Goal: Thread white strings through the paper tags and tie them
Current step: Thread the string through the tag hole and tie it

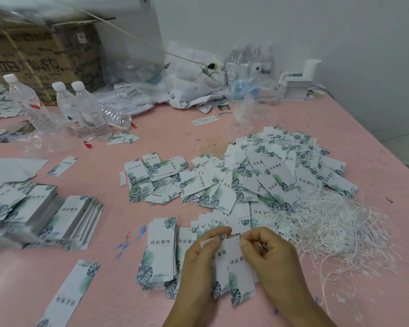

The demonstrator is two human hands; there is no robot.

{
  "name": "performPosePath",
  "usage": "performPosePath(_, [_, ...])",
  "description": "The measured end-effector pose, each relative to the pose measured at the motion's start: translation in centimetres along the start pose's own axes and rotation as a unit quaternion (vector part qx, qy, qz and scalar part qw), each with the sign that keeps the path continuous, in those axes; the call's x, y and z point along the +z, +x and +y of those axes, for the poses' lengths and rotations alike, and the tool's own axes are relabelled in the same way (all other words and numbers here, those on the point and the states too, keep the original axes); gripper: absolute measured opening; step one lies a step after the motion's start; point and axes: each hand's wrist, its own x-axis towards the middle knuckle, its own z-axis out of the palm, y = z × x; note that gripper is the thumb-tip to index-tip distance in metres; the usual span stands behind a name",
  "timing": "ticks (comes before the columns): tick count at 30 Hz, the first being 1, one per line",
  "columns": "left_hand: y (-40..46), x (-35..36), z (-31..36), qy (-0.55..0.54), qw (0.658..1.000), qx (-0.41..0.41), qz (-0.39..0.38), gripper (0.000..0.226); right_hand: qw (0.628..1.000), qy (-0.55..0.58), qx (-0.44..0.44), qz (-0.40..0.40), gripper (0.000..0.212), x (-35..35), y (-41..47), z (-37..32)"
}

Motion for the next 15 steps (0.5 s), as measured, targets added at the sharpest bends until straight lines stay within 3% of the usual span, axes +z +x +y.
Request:
performPosePath(5, [-0.05,-0.07,0.18,0.033,0.999,-0.004,-0.008,0.042,0.998,0.041,0.036,-0.044,0.01,0.01,-0.02,-0.15])
performPosePath(15, [-0.04,-0.28,-0.17,0.062,0.997,0.041,-0.002,0.039,0.989,0.069,0.064,-0.111,0.01,-0.86,0.57,-0.51])
